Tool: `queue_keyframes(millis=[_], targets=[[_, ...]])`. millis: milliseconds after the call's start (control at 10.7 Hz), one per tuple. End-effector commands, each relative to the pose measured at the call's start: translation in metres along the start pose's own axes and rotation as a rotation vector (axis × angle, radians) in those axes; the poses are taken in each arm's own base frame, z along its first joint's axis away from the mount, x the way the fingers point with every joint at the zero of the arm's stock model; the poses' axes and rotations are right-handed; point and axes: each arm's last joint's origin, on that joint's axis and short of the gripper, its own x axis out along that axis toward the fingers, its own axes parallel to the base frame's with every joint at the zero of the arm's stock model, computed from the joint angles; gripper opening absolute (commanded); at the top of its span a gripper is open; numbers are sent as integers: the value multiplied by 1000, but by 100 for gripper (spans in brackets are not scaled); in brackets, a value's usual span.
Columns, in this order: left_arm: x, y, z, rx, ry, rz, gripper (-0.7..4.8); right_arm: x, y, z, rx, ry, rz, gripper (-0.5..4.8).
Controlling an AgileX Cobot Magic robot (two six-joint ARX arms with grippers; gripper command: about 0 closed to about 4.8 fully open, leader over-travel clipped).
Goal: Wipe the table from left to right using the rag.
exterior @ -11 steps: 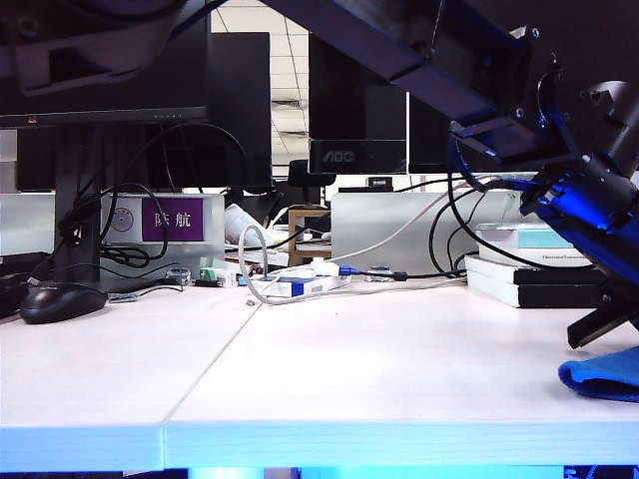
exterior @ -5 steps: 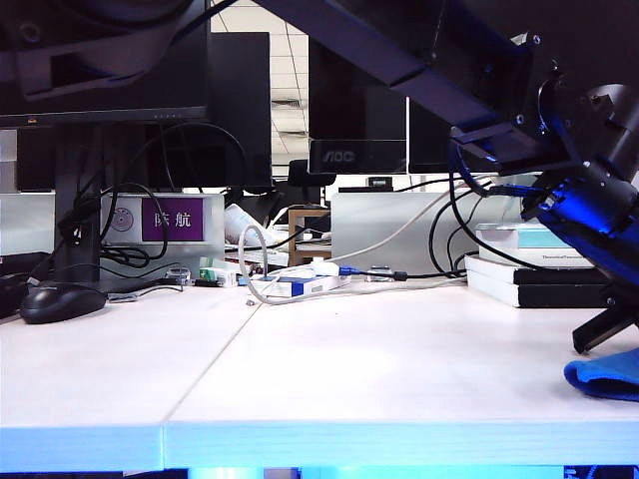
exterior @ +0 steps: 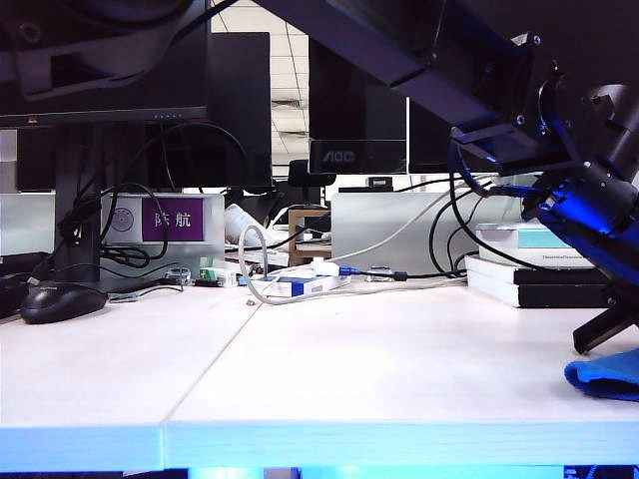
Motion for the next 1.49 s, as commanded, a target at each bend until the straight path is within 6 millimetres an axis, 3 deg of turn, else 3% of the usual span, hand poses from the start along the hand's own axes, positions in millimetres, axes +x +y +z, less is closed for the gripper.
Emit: queue_keyframes(millis=[93,279,559,745,838,1117,1489], targets=[[10,7,-13,-31,73,18,6,10,-2,-3,57,49,57,-1],[9,6,-13,-32,82,5,74,25,5,-9,10,107,82,-1],[9,5,-13,-44,104,-28,122,51,17,-21,-27,218,93,-1],[9,5,-13,-60,109,-38,230,57,17,-24,-18,243,86,-1],[7,3,-12,-62,108,-41,257,57,16,-25,-5,243,76,-1],[0,-1,-6,-59,86,-45,256,56,14,-24,7,236,63,-1],[-33,-15,15,-46,28,-66,256,56,14,-23,18,216,58,-1]])
